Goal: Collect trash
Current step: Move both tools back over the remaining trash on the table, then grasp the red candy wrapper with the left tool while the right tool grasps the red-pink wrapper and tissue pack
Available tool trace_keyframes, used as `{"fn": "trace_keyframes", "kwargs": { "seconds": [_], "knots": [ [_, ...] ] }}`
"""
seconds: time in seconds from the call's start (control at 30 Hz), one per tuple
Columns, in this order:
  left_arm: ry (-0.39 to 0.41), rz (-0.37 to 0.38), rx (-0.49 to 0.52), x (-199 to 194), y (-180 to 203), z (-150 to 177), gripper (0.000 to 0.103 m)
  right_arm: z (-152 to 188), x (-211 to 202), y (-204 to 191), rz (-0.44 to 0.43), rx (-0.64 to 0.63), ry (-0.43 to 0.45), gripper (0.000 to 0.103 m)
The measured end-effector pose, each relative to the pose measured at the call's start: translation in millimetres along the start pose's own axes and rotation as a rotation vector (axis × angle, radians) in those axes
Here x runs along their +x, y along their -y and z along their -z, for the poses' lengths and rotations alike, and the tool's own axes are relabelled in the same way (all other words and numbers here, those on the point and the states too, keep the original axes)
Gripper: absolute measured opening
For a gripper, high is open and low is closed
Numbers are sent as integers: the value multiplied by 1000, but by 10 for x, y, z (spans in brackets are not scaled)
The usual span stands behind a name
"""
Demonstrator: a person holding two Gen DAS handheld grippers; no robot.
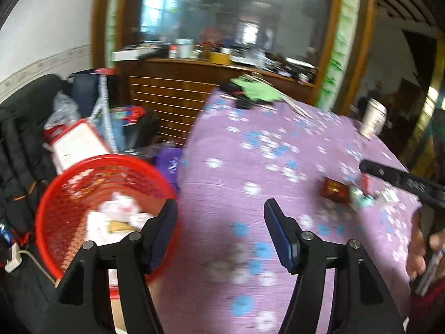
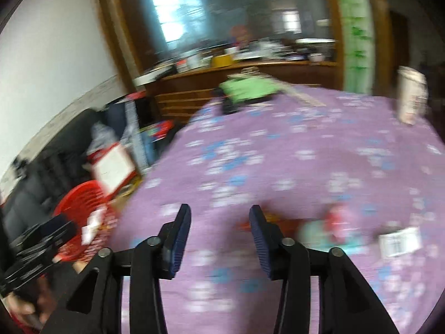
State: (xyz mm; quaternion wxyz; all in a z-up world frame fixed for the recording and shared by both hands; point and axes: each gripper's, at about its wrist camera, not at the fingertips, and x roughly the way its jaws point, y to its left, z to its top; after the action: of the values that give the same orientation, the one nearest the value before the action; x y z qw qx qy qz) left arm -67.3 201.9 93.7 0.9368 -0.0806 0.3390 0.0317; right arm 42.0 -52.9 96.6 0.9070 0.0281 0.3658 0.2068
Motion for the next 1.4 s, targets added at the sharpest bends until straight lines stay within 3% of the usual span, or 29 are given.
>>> {"fn": "trace_keyframes", "kwargs": {
  "seconds": [0.03, 0.1, 0.27, 0.43, 0.5, 0.63, 0.77, 1.0, 1.17, 1.33, 1.4],
  "knots": [
    [-21, 21, 16, 53, 142, -18, 66, -13, -7, 125, 42, 10, 6, 64],
    [-52, 49, 32, 130, 311, -41, 67, -31, 14, 469, 124, 48, 3, 64],
    [-134, 97, 60, 389, 735, -140, 67, -23, 289, 928, 207, 79, -54, 64],
    [-204, 142, 45, 637, 1008, -217, 69, 107, 518, 1053, 185, 80, -94, 63],
    [-233, 150, 34, 744, 1092, -250, 69, 144, 590, 1029, 167, 70, -100, 47],
    [-257, 145, 4, 917, 1225, -324, 69, 205, 609, 1057, 160, 57, -98, 42],
    [-278, 140, -24, 1100, 1361, -364, 70, 165, 394, 1149, 121, 103, -9, 41],
    [-406, 130, -89, 1581, 1640, -333, 70, 90, 95, 1391, 45, 236, 115, 41],
    [-404, 72, -122, 1722, 1834, -315, 70, 57, -72, 1474, 52, 278, 176, 41],
    [-381, 32, -27, 1891, 2053, -255, 70, 56, -166, 1554, 41, 315, 202, 41],
    [-372, 40, 26, 1920, 2103, -190, 63, 51, -169, 1575, 32, 320, 199, 41]
  ]
}}
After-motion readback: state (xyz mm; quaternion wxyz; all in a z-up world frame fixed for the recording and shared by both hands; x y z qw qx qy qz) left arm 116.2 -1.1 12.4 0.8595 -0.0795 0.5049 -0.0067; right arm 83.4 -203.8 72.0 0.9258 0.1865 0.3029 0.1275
